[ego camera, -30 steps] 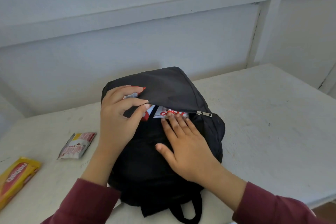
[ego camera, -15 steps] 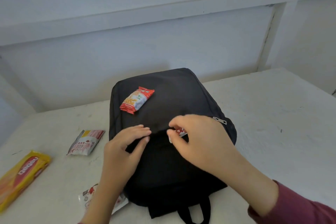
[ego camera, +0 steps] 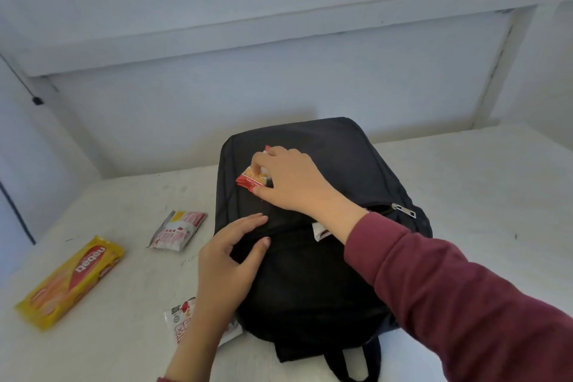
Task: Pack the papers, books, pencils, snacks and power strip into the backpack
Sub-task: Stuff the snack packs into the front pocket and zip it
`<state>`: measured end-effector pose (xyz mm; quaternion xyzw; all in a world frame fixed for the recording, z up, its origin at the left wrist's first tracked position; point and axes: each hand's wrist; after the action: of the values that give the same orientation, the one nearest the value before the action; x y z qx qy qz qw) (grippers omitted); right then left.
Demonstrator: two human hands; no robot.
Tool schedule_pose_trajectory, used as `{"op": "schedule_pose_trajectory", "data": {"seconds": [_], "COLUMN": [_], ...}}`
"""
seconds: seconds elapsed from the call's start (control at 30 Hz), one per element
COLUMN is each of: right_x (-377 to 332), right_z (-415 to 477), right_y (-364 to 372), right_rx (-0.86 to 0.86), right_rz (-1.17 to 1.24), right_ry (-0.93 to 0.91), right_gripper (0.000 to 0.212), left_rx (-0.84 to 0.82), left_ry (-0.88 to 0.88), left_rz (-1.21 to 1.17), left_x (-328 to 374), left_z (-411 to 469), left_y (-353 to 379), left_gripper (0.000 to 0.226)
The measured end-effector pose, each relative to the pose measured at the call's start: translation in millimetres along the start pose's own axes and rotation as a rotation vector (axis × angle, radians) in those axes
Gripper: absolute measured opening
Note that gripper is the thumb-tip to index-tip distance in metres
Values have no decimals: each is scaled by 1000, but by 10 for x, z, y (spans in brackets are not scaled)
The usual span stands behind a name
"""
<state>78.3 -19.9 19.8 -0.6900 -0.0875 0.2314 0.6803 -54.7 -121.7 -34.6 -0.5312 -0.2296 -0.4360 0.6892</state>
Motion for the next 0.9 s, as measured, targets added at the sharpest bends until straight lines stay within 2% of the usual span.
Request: {"op": "schedule_pose_trajectory", "data": {"seconds": [0.17, 0.33, 0.47, 0.63, 0.8, 0.9], "right_x": [90, 168, 158, 99, 82, 105], "right_z": [-177, -590, -1011, -1503, -1602, -1500], "right_y": [-36, -165, -153, 117, 497, 587], "right_rx": [190, 384, 457, 480, 373, 428], "right_rz": [190, 443, 514, 370, 262, 153], "right_ry": [-65, -76, -112, -155, -113, -23], "right_gripper": [22, 24, 27, 26, 27, 27], "left_rx": [-25, -66, -26, 136, 285, 301], "left_ry": [8, 44, 58, 128, 178, 195], "left_rz": [21, 40, 44, 80, 224, 224], "left_x": [21, 41, 108, 182, 256, 292], "left_z": [62, 173, 265, 361, 375, 367], "left_y": [-31, -46, -17, -4, -6, -10], "left_gripper": [30, 16, 21, 28, 10, 10]}}
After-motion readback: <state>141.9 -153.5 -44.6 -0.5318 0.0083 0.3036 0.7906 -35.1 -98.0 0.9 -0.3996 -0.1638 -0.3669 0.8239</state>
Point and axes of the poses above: each hand's wrist, its own z-axis towards the middle knuckle, its own y-axis out of the palm, x = y × z, and after that the axes turned 13 degrees about -x, right-handed
